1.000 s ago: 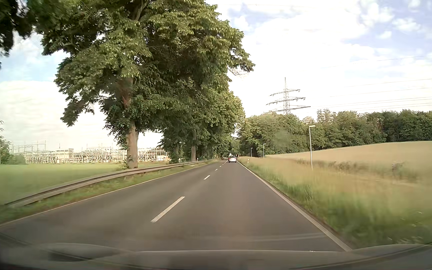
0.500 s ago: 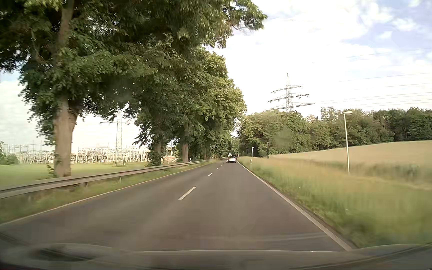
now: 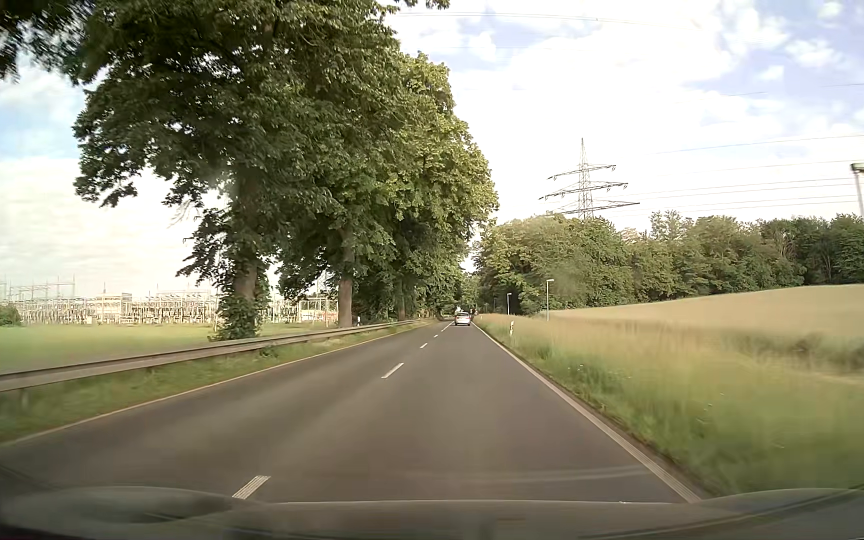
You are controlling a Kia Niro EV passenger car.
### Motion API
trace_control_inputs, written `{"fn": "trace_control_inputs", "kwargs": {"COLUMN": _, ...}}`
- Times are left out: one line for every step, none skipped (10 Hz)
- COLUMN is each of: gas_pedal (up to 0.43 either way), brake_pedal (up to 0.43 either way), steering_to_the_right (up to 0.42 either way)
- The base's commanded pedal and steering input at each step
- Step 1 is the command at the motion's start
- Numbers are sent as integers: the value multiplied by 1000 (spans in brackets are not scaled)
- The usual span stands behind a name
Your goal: Follow the waypoints while adhering to traffic rules and regulations
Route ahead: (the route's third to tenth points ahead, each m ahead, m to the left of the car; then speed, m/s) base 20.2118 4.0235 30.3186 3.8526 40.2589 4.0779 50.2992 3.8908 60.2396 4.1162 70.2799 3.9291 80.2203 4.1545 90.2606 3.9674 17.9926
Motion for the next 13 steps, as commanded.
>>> {"fn": "trace_control_inputs", "kwargs": {"gas_pedal": 287, "brake_pedal": 30, "steering_to_the_right": 1}}
{"fn": "trace_control_inputs", "kwargs": {"gas_pedal": 287, "brake_pedal": 30, "steering_to_the_right": 1}}
{"fn": "trace_control_inputs", "kwargs": {"gas_pedal": 287, "brake_pedal": 30, "steering_to_the_right": 1}}
{"fn": "trace_control_inputs", "kwargs": {"gas_pedal": 280, "brake_pedal": 30, "steering_to_the_right": 1}}
{"fn": "trace_control_inputs", "kwargs": {"gas_pedal": 260, "brake_pedal": 30, "steering_to_the_right": 1}}
{"fn": "trace_control_inputs", "kwargs": {"gas_pedal": 228, "brake_pedal": 30, "steering_to_the_right": 0}}
{"fn": "trace_control_inputs", "kwargs": {"gas_pedal": 197, "brake_pedal": 30, "steering_to_the_right": 0}}
{"fn": "trace_control_inputs", "kwargs": {"gas_pedal": 169, "brake_pedal": 30, "steering_to_the_right": 0}}
{"fn": "trace_control_inputs", "kwargs": {"gas_pedal": 157, "brake_pedal": 30, "steering_to_the_right": 0}}
{"fn": "trace_control_inputs", "kwargs": {"gas_pedal": 150, "brake_pedal": 30, "steering_to_the_right": -1}}
{"fn": "trace_control_inputs", "kwargs": {"gas_pedal": 118, "brake_pedal": 30, "steering_to_the_right": -2}}
{"fn": "trace_control_inputs", "kwargs": {"gas_pedal": 118, "brake_pedal": 30, "steering_to_the_right": -1}}
{"fn": "trace_control_inputs", "kwargs": {"gas_pedal": 118, "brake_pedal": 30, "steering_to_the_right": -1}}
